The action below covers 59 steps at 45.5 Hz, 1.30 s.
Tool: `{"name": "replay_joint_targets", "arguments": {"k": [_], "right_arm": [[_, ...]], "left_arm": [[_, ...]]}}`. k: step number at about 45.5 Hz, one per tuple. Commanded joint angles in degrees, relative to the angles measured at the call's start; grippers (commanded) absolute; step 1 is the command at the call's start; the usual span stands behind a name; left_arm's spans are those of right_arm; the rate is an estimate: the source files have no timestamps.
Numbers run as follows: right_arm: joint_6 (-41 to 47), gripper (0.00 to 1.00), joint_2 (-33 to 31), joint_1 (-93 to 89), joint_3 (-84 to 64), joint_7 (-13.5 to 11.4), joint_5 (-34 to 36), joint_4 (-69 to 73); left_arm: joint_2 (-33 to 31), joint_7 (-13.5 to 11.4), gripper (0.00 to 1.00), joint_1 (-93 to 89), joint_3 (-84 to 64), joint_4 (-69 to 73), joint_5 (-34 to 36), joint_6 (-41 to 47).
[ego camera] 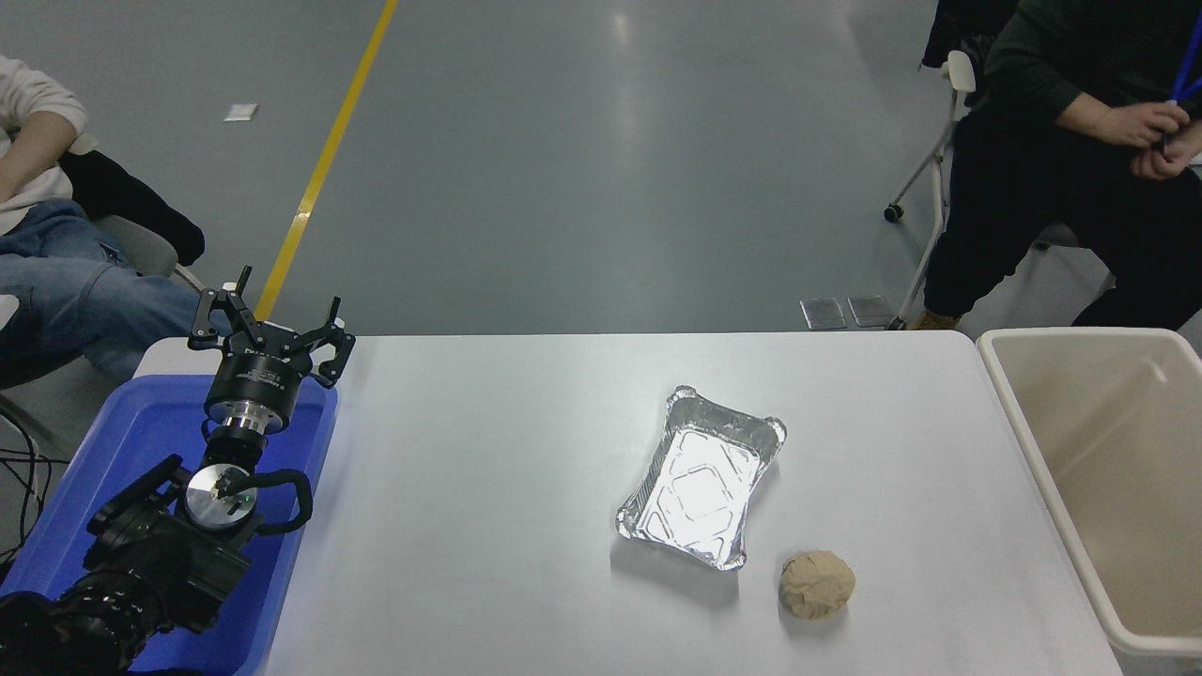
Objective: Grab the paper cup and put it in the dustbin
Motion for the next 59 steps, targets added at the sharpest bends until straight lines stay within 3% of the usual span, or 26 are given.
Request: {"name": "replay_joint_targets", "arguments": {"k": [1, 13, 31, 37, 59], "right_arm": [[3.7, 1.00, -2.8, 19.5, -10.3, -0.1, -3.0, 8.7], [6.2, 1.00, 6.8, 35.8, -21.5, -0.1, -2.8, 19.8], [36.8, 1.00, 20.8, 53.1, -26.8, -0.2, -2.9, 31.0], [41.7, 1.00, 24.8, 57.6, -28.2, -0.2, -3.0, 35.5], [51.9, 1.00, 26.4, 66.0, -28.2, -0.5, -3.8, 49.8]], "left_arm": [[0.0, 0.0, 0.99, -0.1, 0.0, 0.0, 0.0, 0.0], [0.0, 0.0, 0.99, 0.0, 0.1, 0.0, 0.0, 0.0], [0.0, 0.0, 0.99, 0.0, 0.0, 0.0, 0.0, 0.0], [0.0, 0.0, 0.99, 0.0, 0.0, 0.0, 0.0, 0.0], [0.0, 0.0, 0.99, 0.0, 0.1, 0.0, 0.0, 0.0]]}}
